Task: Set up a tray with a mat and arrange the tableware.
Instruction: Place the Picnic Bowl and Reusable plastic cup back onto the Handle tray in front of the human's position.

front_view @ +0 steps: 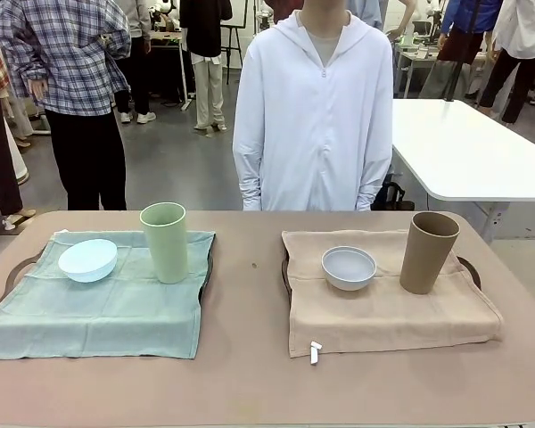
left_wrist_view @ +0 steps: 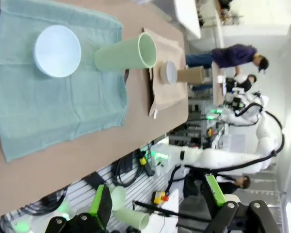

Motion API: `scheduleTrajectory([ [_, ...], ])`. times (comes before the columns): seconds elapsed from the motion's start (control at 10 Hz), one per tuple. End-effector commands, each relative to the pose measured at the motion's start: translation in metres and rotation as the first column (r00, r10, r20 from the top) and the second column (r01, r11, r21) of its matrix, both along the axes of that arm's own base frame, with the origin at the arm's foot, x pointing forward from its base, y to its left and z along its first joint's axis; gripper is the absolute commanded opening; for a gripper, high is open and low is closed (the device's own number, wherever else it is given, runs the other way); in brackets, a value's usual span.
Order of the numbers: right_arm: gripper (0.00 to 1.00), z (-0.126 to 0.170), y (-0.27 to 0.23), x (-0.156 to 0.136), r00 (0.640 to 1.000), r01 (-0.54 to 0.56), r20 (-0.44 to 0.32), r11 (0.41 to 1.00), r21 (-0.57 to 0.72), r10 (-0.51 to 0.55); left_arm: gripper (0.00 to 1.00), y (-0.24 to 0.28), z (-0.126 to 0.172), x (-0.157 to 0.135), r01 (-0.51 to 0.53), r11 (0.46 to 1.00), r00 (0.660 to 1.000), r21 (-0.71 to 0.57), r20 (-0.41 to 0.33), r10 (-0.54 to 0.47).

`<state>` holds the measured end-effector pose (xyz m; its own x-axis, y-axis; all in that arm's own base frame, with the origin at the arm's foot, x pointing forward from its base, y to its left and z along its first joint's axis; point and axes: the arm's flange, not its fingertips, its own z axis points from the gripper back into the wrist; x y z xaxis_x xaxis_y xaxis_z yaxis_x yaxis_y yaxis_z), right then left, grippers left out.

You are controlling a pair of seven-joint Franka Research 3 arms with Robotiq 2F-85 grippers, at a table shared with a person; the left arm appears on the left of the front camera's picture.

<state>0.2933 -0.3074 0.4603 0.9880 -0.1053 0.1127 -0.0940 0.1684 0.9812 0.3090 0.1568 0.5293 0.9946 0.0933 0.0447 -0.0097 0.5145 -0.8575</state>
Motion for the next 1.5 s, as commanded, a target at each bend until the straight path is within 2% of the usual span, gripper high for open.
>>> scheduleTrajectory([
  [0.0,1.00,0.021,-0.017,-0.005,1.000,-0.017,-0.010,1.000,0.000,0.017,1.00,0.002,0.007,0.014,0.104,0.992,0.995,0.071,-0.014,-0.103],
  [0.2,1.00,0.026,-0.010,-0.001,0.999,-0.034,-0.037,0.999,-0.030,0.032,1.00,-0.001,0.008,0.022,0.106,0.991,0.994,0.081,-0.040,-0.103],
  [0.3,1.00,0.007,0.002,0.000,1.000,-0.003,0.008,1.000,-0.008,0.003,1.00,-0.007,0.006,0.013,0.072,0.996,0.997,0.055,-0.040,-0.070],
  [1.4,1.00,0.007,0.002,0.000,1.000,-0.003,0.008,1.000,-0.008,0.003,1.00,-0.007,0.006,0.013,0.072,0.996,0.997,0.055,-0.040,-0.070],
])
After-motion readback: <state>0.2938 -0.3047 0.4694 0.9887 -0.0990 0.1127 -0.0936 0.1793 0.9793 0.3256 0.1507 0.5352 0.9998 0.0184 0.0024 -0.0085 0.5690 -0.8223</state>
